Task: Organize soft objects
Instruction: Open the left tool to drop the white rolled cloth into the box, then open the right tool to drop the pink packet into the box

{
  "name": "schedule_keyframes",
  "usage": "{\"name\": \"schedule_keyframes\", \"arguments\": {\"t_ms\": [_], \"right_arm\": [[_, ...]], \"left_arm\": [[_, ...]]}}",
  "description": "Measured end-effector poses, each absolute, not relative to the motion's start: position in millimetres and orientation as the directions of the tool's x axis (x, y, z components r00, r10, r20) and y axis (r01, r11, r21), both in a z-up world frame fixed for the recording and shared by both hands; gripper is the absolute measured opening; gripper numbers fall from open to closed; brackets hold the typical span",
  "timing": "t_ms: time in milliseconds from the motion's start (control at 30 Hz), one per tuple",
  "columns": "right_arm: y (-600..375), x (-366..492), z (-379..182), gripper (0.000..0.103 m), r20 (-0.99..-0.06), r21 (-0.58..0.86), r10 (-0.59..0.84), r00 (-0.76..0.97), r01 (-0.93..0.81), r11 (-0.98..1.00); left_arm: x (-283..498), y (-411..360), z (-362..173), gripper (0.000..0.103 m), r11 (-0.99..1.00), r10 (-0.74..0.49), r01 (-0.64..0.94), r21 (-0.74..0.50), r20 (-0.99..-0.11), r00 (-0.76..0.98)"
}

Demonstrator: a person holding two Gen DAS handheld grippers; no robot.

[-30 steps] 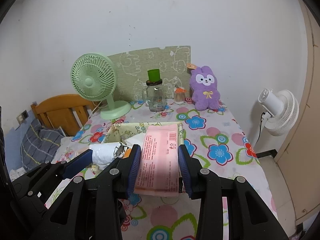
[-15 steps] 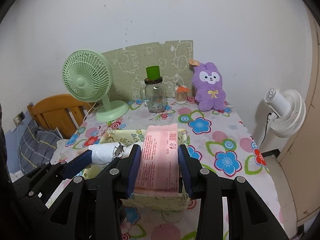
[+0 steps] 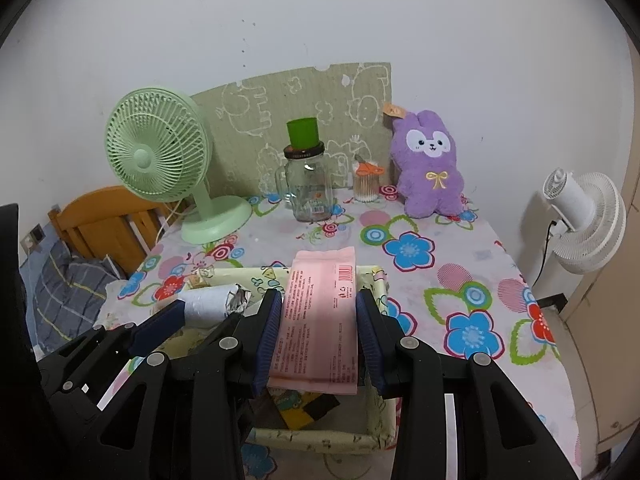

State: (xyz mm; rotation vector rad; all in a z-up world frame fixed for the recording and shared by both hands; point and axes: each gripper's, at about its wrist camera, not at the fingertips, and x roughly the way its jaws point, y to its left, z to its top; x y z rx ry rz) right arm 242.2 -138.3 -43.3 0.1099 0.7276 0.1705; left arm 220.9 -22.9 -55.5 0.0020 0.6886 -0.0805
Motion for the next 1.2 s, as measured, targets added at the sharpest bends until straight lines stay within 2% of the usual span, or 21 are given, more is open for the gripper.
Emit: {"name": "schedule_keyframes", "arguments": {"t_ms": [200,267,333,500,600,900,967,1033,1200], "right_arm": [[-140,255,-54,0.042,-0.662,0.167,0.198,0.723,-0.115,0.979],[-140,260,-58,0.042,-0.669,0.168,0.197,0.716,-0.113,0.979],[-140,263,-61,0.042,-0.673,0.174,0.204,0.711,-0.116,0.978],[-137,269,-69,0.042,-0.679,0.179,0.219,0.701,-0.131,0.975],[-136,271,-72,0.042,-0.682,0.186,0.228,0.695,-0.137,0.973],[-132,275,-79,0.043,-0.691,0.211,0.265,0.673,-0.163,0.964],[-131,275,-79,0.049,-0.696,0.21,0.267,0.667,-0.167,0.963],[-132,273,-79,0.072,-0.693,0.208,0.262,0.672,-0.161,0.965],[-133,265,-75,0.075,-0.681,0.202,0.263,0.684,-0.169,0.965]], "left_arm": [[236,-25,-66,0.047,0.996,-0.083,0.08,-0.035,-0.662,0.745],[240,-24,-69,0.054,0.997,-0.079,0.074,-0.036,-0.666,0.742],[242,-24,-71,0.067,0.996,-0.087,0.079,-0.042,-0.671,0.737],[247,-23,-76,0.081,0.996,-0.082,0.072,-0.043,-0.686,0.723],[248,-22,-78,0.086,0.997,-0.077,0.069,-0.04,-0.696,0.714],[247,-19,-81,0.092,0.997,-0.081,0.069,-0.046,-0.713,0.696],[246,-18,-81,0.093,0.996,-0.086,0.069,-0.053,-0.716,0.693],[245,-18,-81,0.094,0.996,-0.091,0.071,-0.058,-0.715,0.693],[236,-20,-76,0.096,0.997,-0.077,0.067,-0.042,-0.709,0.701]]}}
